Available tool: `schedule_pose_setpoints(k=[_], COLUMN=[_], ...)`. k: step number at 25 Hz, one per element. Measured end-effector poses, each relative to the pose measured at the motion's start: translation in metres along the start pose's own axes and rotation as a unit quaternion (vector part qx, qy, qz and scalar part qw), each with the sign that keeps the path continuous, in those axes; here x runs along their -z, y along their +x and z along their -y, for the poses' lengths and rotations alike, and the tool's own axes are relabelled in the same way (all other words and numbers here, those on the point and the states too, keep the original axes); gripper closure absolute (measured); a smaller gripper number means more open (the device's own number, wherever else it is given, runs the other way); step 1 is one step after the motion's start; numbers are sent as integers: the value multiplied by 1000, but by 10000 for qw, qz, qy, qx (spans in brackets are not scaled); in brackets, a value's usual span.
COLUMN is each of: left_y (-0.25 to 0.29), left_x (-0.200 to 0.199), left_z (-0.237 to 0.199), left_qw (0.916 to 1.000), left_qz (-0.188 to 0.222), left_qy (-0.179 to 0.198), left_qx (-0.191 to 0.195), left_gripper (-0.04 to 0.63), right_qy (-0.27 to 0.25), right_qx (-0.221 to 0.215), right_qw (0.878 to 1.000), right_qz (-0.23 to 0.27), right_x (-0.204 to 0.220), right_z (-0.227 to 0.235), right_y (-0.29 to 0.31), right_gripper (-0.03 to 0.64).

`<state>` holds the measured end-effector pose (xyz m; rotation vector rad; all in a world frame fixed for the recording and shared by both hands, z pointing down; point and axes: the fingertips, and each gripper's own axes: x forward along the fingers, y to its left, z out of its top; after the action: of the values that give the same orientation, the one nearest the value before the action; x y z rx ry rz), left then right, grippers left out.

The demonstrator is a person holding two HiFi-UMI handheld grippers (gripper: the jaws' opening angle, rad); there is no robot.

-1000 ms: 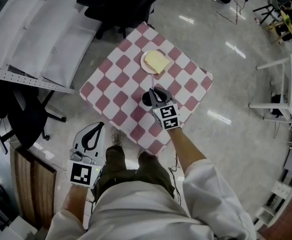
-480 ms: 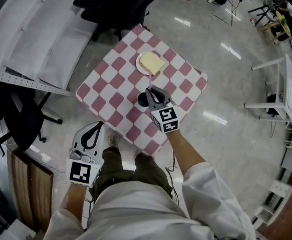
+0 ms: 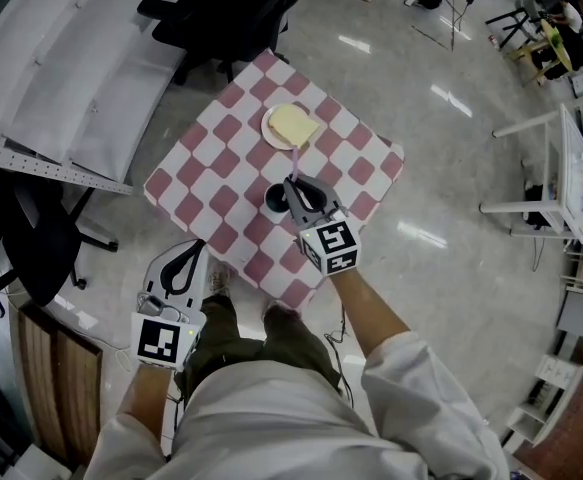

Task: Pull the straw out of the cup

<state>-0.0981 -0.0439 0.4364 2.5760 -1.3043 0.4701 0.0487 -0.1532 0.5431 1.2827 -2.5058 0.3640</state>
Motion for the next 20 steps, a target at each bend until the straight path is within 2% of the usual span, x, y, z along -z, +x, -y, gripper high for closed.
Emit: schedule_pose_setpoints(k=[20], left_y=[4], left_x=[-3], left_z=[16], left_qw=[9997], left_qz=[136], left_qy=[29], left_qx=[207], left_gripper=[591], right_qy=[-91], right_qx=[-130], right_qw=[9989], right_qz=[437], right_x=[-57], right_z=[-22], right_y=[-49], right_gripper=[586])
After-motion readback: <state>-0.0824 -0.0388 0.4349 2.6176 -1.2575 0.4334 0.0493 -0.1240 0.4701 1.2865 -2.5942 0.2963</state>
